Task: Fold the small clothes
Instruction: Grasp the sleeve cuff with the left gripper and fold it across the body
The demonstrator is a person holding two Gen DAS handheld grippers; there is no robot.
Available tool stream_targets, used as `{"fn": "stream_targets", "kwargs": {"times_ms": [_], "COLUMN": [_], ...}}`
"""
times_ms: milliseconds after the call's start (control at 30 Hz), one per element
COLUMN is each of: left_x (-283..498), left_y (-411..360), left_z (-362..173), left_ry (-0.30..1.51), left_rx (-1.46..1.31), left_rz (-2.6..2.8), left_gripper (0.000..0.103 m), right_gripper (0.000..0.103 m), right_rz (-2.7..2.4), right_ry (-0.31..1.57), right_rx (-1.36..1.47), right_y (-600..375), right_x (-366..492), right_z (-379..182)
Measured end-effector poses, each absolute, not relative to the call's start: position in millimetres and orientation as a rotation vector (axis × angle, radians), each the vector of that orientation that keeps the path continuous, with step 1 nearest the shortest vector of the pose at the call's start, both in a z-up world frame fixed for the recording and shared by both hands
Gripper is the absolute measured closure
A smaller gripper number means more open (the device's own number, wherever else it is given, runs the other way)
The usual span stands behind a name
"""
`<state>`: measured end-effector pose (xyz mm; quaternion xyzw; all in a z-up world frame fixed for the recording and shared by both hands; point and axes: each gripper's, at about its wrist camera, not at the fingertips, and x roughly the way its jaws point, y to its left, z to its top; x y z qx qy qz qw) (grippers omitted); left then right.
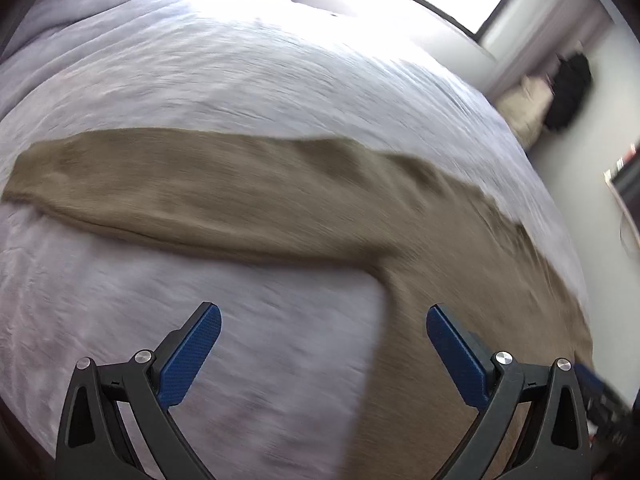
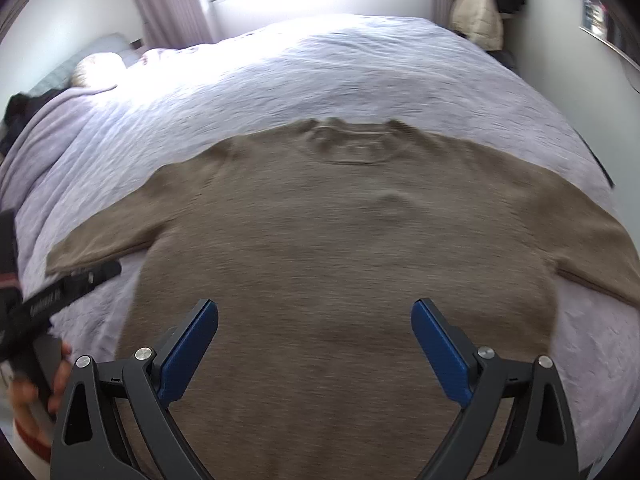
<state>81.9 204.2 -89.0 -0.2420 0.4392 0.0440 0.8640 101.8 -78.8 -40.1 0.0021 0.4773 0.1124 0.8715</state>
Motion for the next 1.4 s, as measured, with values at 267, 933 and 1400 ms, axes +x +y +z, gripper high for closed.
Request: {"fn": "stream_targets", "kwargs": {"times_ms": [267, 933, 1400], "left_x": [56.8, 93.4, 193.4], "left_y": [325.0, 333.7, 80.1], "left_z": [-134.1, -120.6, -26.3], "left_ry": [0.785, 0.698, 0.73], "left_rx": [-0.85, -0.795, -0.382], "left_rz": [0.199, 0.289, -0.11], "left_gripper": [0.0, 0.096, 0.096], "right_gripper": [0.005, 0.029, 0.029], "right_rz": [0.369, 0.441, 0.346], "right_ry": [1.04, 1.098, 1.014], "right_rx": [-0.024, 0.035, 0.178], "right_y": [-23.6, -29.2, -138.0], "right_x": [100.7, 94.0, 92.2], "right_z": [-57.8, -78.0, -67.9]}}
